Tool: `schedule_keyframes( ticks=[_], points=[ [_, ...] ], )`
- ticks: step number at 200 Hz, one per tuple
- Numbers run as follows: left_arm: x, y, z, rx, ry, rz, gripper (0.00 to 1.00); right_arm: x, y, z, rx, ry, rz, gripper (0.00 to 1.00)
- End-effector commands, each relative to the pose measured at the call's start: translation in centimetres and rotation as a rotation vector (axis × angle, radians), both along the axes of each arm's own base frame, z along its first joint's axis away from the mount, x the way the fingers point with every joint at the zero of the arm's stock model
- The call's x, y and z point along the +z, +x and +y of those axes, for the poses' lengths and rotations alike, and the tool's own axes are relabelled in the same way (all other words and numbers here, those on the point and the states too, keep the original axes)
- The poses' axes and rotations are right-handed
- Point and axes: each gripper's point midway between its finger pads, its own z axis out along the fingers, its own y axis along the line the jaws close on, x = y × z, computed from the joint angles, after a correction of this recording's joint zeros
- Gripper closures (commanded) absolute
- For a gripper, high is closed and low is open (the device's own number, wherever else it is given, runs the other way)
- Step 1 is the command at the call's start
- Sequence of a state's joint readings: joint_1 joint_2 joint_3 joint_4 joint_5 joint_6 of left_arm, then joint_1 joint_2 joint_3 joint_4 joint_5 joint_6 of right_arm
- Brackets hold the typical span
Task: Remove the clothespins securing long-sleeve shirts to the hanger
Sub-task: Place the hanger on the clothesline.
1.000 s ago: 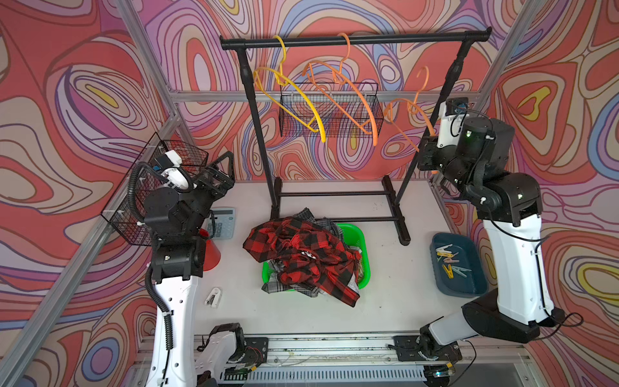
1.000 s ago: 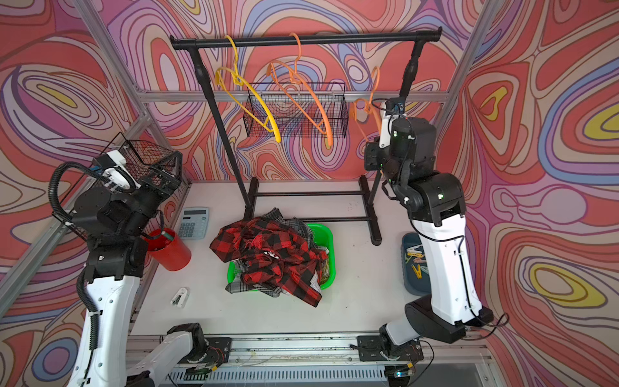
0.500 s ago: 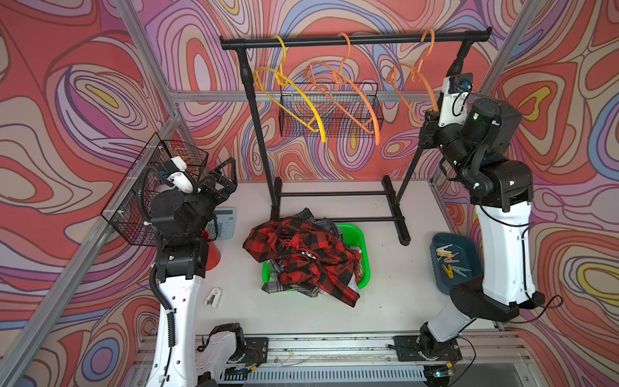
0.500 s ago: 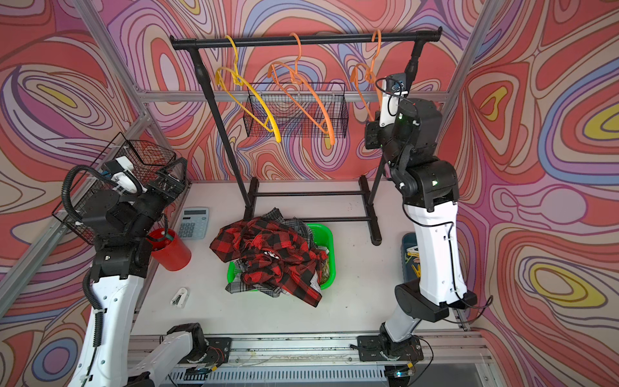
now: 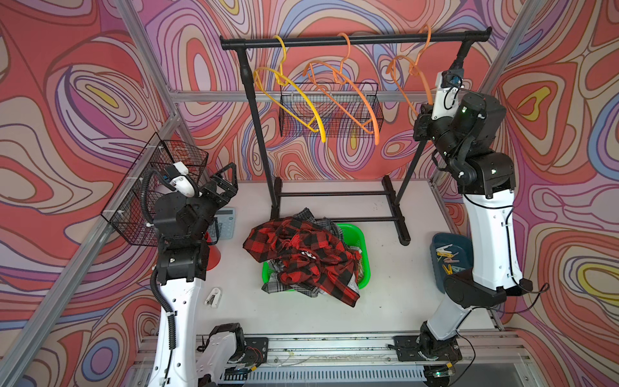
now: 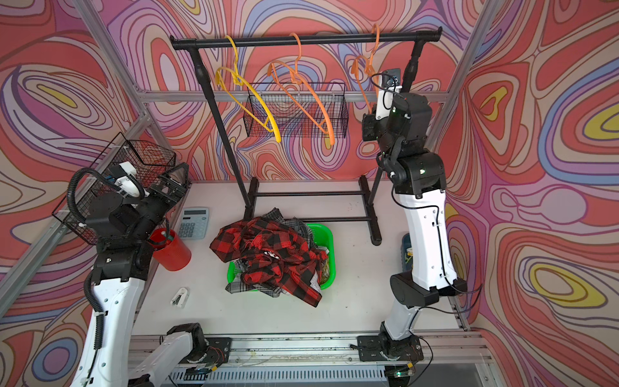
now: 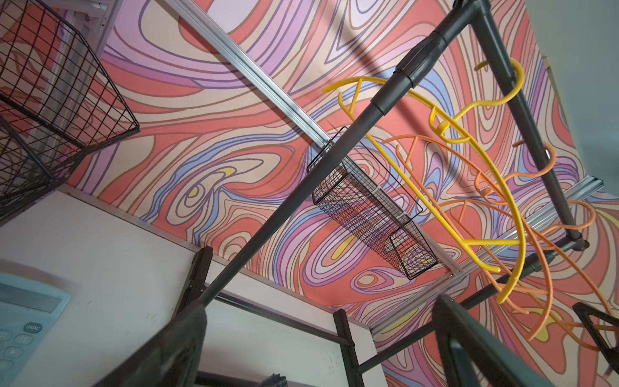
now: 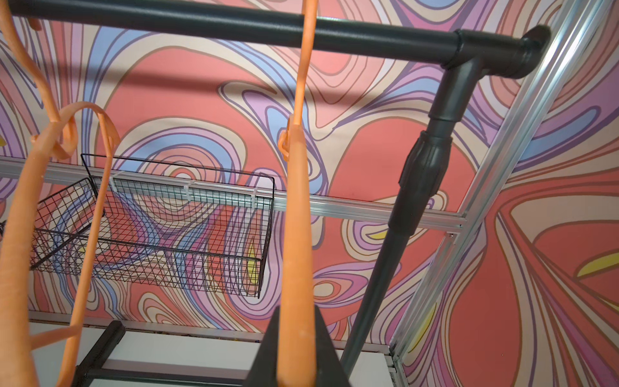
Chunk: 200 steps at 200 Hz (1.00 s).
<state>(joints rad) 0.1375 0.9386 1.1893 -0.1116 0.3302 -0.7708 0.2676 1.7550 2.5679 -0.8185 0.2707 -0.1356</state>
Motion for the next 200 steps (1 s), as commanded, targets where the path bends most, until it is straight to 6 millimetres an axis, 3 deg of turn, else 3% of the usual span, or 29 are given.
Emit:
schedule_keyframes(
  ticks=[1, 26, 71, 87, 102, 113, 122, 142, 170, 200],
  points=[
    [-1.3, -0.4, 0.4, 0.023, 0.009, 0.049, 0.0, -0.9, 0.9, 0.3, 0.019, 0.018, 0.02, 1.0],
    [-2.5, -0.4, 1.0, 0.057, 0.026, 0.113, 0.0, -2.1, 1.2, 0.8, 0.043, 0.027, 0.048, 1.0],
    [-6.9, 0.0, 0.7, 0.022, 0.063, 0.289, 0.0, -4.0, 0.6, 1.2, 0.072, 0.058, 0.1, 1.0],
    [-9.4, 0.2, 0.2, -0.011, 0.051, 0.364, 0.0, -4.9, 0.1, 1.2, 0.076, 0.078, 0.114, 0.73],
    [-12.0, 0.1, -0.1, -0.034, 0.033, 0.436, 0.0, -6.1, -0.7, 1.6, 0.107, 0.097, 0.136, 0.54],
    [-13.7, 0.0, -0.5, -0.056, 0.013, 0.474, 0.0, -7.0, -1.5, 2.2, 0.148, 0.117, 0.162, 0.32],
    [-15.2, 0.0, -0.8, -0.073, -0.007, 0.503, 0.0, -7.9, -2.4, 2.9, 0.2, 0.145, 0.186, 0.26],
    [-18.7, 0.2, -1.5, -0.115, -0.061, 0.579, 0.0, -10.9, -4.1, 5.0, 0.324, 0.219, 0.279, 0.19],
    [-24.4, 0.5, -2.0, -0.145, -0.121, 0.706, 0.0, -17.0, -6.4, 7.8, 0.447, 0.292, 0.456, 0.24],
    [-28.0, 1.3, -2.4, -0.168, -0.183, 0.758, 0.0, -22.4, -9.2, 12.4, 0.52, 0.304, 0.579, 0.24]
  ],
)
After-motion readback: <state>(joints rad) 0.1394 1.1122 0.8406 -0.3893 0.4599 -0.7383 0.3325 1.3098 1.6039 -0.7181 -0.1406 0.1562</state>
